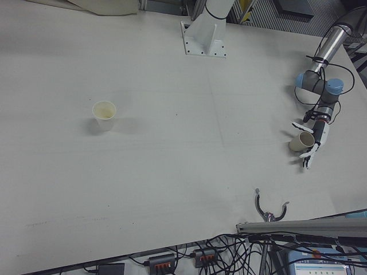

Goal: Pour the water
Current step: 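Move the left hand around the nearby white paper cup, then close the left hand fingers around the white paper cup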

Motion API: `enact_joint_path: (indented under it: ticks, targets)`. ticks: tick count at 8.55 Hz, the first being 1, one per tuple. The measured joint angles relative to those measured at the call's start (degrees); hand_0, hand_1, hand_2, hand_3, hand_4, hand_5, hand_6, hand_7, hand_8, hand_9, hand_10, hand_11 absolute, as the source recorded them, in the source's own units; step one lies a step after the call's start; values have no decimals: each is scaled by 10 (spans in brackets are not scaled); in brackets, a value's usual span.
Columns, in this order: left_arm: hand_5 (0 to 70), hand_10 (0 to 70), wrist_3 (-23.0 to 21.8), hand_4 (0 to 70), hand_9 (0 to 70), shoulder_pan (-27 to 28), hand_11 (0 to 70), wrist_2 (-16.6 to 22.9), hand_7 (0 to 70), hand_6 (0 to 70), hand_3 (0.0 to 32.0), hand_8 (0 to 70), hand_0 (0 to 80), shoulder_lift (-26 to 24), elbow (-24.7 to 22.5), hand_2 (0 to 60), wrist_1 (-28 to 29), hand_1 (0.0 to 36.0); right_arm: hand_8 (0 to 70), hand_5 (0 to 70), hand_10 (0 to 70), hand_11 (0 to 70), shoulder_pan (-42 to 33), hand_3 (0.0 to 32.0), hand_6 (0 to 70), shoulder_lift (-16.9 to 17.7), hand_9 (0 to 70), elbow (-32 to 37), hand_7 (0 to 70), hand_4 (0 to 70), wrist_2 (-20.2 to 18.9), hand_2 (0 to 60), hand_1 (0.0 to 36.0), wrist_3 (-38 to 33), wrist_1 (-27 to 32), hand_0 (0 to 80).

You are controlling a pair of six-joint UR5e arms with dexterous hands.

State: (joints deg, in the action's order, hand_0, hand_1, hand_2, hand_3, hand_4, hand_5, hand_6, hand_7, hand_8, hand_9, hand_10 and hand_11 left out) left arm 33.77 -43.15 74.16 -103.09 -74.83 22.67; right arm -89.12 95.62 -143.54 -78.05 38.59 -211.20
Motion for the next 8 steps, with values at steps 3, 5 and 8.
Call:
enact_joint_path:
  ticks: [3,5,8]
  targets:
    - [173,37,0,131,0,-1,77,-1,74,6,0,0,533,0,0,230,-8,236,75,315,115,175,0,0,135,1,139,2,237,132,0,0,54,0,0,456]
    - [222,40,-1,169,1,-2,81,-1,76,7,0,0,543,0,-1,172,-11,221,75,310,116,176,0,0,135,1,140,4,239,131,0,0,54,0,0,455]
    - [419,47,-6,218,3,-3,88,-1,85,11,0,0,532,0,-1,175,-18,210,76,306,118,179,0,0,133,1,140,10,232,129,1,0,53,1,0,452]
